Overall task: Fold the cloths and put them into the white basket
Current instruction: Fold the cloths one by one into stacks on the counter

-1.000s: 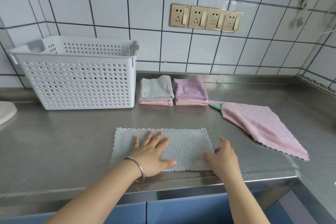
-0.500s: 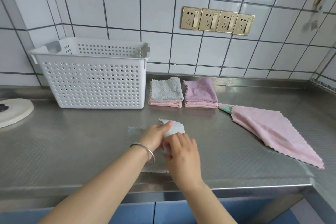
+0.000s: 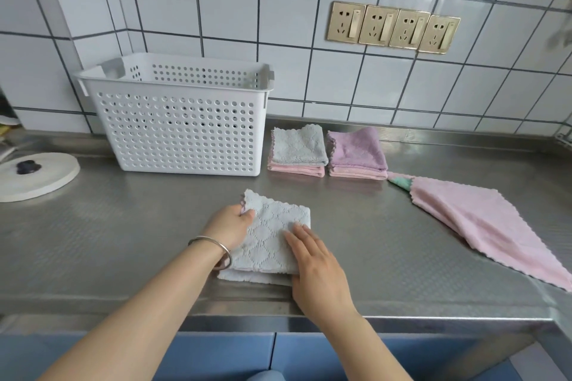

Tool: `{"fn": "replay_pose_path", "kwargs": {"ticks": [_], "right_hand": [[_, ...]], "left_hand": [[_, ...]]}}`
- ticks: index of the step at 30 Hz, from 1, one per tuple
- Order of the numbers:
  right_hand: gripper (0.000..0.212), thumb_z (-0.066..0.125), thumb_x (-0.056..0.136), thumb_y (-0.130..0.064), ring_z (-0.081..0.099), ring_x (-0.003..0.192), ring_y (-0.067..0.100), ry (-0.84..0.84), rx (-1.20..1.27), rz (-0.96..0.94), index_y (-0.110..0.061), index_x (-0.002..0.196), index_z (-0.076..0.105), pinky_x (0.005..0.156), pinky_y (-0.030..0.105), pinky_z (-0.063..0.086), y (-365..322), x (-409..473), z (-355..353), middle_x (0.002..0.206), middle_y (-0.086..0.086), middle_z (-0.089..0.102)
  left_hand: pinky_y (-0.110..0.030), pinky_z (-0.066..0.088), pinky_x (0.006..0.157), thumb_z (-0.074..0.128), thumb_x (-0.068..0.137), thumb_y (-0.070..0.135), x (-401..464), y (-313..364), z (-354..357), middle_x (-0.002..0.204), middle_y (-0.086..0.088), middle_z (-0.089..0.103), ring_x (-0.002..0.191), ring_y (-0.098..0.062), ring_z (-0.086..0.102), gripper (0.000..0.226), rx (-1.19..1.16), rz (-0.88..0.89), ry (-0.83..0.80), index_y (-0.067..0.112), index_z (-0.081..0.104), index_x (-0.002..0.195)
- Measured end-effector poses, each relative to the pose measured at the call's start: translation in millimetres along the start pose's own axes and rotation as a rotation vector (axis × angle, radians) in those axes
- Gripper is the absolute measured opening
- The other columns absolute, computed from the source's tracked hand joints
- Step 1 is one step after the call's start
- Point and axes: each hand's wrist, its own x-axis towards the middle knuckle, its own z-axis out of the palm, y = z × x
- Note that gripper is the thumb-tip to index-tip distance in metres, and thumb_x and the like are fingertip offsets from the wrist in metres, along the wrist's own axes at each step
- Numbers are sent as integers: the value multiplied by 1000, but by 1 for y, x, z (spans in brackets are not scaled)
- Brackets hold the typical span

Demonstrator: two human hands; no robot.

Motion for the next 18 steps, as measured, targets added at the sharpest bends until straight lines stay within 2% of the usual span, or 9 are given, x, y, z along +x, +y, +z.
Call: {"fn": "replay_pose_path", "kwargs": {"ticks": [2, 3, 6, 8, 10, 12, 14, 16, 18], "right_hand": [[67, 50, 53, 0, 62, 114, 23, -25, -8, 4, -14, 116, 63, 87, 32, 54, -3, 0, 1, 125, 4, 64], [66, 50, 52, 0, 62, 113, 23, -30, -3, 3, -15, 115, 64, 86, 31, 54, -4, -1, 2, 124, 4, 64], [62, 46, 56, 1, 63, 113, 23, -58, 2, 7, -14, 113, 65, 86, 30, 54, -3, -3, 5, 122, 4, 65], [62, 33, 65, -8, 57, 121, 25, -102, -18, -18, -13, 119, 62, 94, 33, 52, -2, -5, 4, 129, 6, 60], [76, 21, 66, -27, 34, 139, 20, -179, 91, -33, -14, 136, 48, 114, 30, 30, -2, -7, -2, 147, 3, 42], [83, 20, 63, -39, 22, 141, 6, -281, 407, 102, -19, 141, 41, 114, 11, 11, -5, -9, -14, 148, -9, 32], [74, 28, 66, -40, 35, 129, 1, -156, 609, 230, -19, 134, 49, 103, -1, 17, -5, -9, -22, 137, -14, 42], [47, 40, 80, -25, 51, 111, 9, 23, 622, 367, -18, 123, 58, 91, 10, 34, -3, -8, -25, 118, -9, 56], [31, 43, 91, -14, 52, 106, 18, 67, 445, 558, -17, 116, 60, 86, 22, 38, 0, -2, -24, 110, -2, 58]], "left_hand": [[-30, 37, 98, 42, 97, 27, 0, -4, 2, 134, -15, 54, 123, -27, 50, 43, 135, 8, -10, 2, 47, 132], [-30, 37, 100, 41, 97, 28, -1, -5, 2, 140, -14, 49, 128, -28, 47, 45, 185, 23, 5, 4, 44, 135], [-29, 38, 100, 43, 96, 28, -2, -9, 4, 140, -14, 49, 128, -29, 47, 44, 235, 54, 43, 6, 46, 134], [-31, 41, 87, 44, 94, 30, -1, -10, 5, 129, -17, 57, 111, -32, 54, 33, 255, 60, 91, 6, 56, 113], [-33, 41, 81, 45, 93, 31, -2, -13, 4, 121, -18, 60, 102, -33, 55, 27, 247, 49, 143, 9, 52, 106], [-35, 40, 95, 46, 93, 29, -4, -19, 0, 127, -13, 58, 117, -33, 51, 48, 223, 37, 190, 7, 40, 134], [-36, 43, 96, 46, 93, 24, -9, -26, -6, 121, -10, 62, 112, -32, 55, 50, 198, 54, 236, 9, 36, 139], [-37, 47, 91, 46, 93, 20, -15, -32, -10, 117, -12, 64, 106, -34, 59, 38, 238, 77, 291, 11, 47, 129], [-37, 47, 88, 45, 93, 24, -22, -36, -12, 114, -12, 66, 105, -34, 59, 26, 359, 98, 329, 13, 57, 113]]}}
